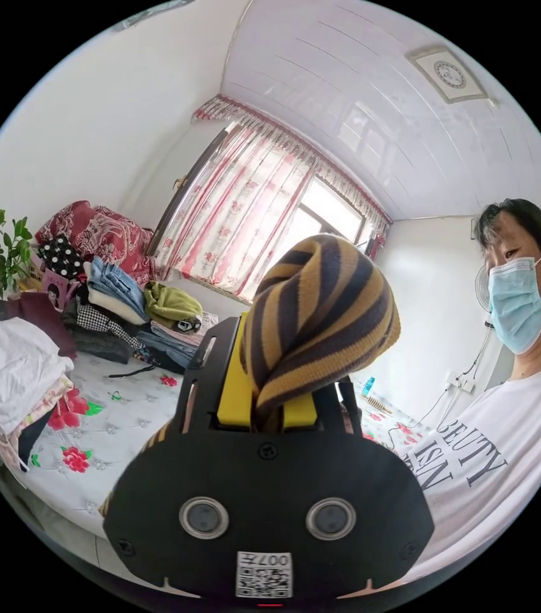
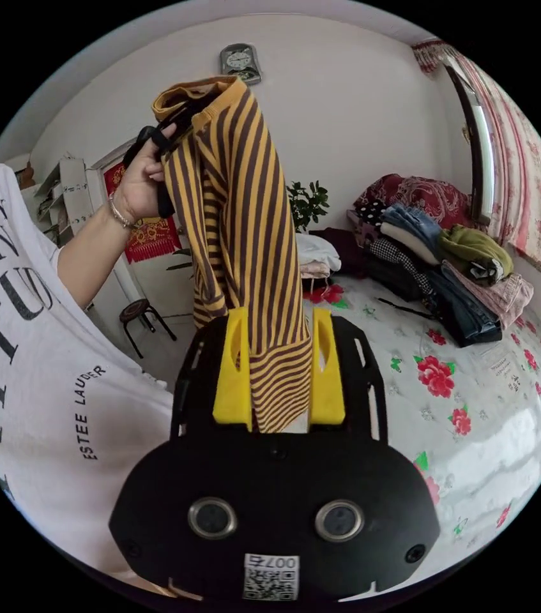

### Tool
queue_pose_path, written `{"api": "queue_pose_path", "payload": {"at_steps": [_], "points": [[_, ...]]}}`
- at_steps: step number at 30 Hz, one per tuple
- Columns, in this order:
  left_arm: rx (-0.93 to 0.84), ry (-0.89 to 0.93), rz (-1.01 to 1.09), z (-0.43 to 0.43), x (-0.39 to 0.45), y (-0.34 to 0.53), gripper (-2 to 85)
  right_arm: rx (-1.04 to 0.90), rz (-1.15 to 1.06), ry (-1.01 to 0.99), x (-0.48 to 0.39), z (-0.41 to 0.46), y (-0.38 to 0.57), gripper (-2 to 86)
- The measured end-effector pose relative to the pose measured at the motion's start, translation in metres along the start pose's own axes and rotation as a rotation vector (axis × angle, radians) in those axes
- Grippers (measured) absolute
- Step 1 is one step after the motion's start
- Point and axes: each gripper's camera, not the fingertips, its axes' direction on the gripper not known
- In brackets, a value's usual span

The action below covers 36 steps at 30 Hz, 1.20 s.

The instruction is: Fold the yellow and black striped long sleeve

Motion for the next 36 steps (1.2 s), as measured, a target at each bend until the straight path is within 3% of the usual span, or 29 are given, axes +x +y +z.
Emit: {"api": "queue_pose_path", "payload": {"at_steps": [5, 10, 16, 23, 31, 36], "points": [[-0.013, 0.026, 0.000, 0.004, 0.002, 0.020, 2.1, -0.105, -0.010, -0.095, -0.036, 0.032, 0.013, 7.9], [-0.109, -0.012, 0.071, -0.001, 0.008, 0.046, 2.6, -0.210, -0.056, 0.255, -0.048, 0.019, 0.037, 1.0], [-0.289, -0.286, 0.199, -0.020, 0.011, 0.110, 3.5, 0.043, 0.192, 0.413, -0.015, -0.145, 0.096, 0.0], [-0.459, -0.252, 0.134, -0.023, -0.001, 0.189, 2.9, 0.290, 0.245, 0.699, -0.095, -0.326, 0.158, -0.2], [-0.360, 0.123, 0.347, -0.067, 0.045, 0.172, 1.8, 0.475, 0.051, 1.047, -0.217, -0.463, 0.162, -0.3], [-0.361, 0.163, 0.458, -0.077, 0.059, 0.171, 0.5, 0.671, 0.045, 1.135, -0.256, -0.523, 0.169, -0.2]]}}
